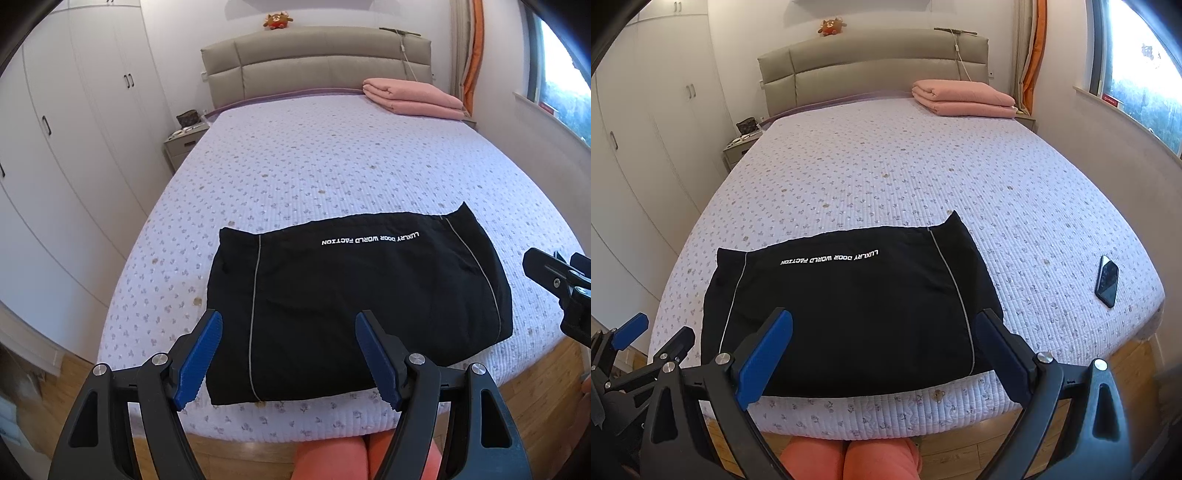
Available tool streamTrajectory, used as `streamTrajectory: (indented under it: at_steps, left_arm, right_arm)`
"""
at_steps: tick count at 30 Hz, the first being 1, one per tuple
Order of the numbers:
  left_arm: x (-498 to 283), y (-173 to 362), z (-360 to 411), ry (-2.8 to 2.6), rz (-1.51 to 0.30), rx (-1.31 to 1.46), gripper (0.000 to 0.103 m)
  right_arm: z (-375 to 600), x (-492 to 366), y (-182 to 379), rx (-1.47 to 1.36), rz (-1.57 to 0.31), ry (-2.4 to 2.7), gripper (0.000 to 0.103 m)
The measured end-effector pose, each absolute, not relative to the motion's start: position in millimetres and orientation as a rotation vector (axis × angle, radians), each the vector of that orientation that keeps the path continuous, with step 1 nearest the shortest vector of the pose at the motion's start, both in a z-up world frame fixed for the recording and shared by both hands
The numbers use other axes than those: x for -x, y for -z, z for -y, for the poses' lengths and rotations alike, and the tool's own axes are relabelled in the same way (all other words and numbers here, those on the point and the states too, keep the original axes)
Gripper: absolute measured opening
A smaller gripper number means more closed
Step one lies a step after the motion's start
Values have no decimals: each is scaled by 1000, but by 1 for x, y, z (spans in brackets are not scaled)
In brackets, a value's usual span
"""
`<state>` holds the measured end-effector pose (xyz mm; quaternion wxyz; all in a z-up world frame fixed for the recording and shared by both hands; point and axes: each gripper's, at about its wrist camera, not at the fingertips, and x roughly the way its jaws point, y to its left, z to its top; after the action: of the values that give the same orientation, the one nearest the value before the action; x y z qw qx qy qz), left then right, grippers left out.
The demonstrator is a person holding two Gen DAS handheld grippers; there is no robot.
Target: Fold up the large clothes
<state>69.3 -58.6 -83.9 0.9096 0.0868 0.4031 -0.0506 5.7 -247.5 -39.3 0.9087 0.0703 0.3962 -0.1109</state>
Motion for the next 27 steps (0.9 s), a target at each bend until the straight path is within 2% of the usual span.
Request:
streamTrajectory:
  at_steps: [27]
  left_arm:
    - [-63,80,59,108,-829,-183,76]
  right_arm:
    - [244,0,40,-144,-827,231,100]
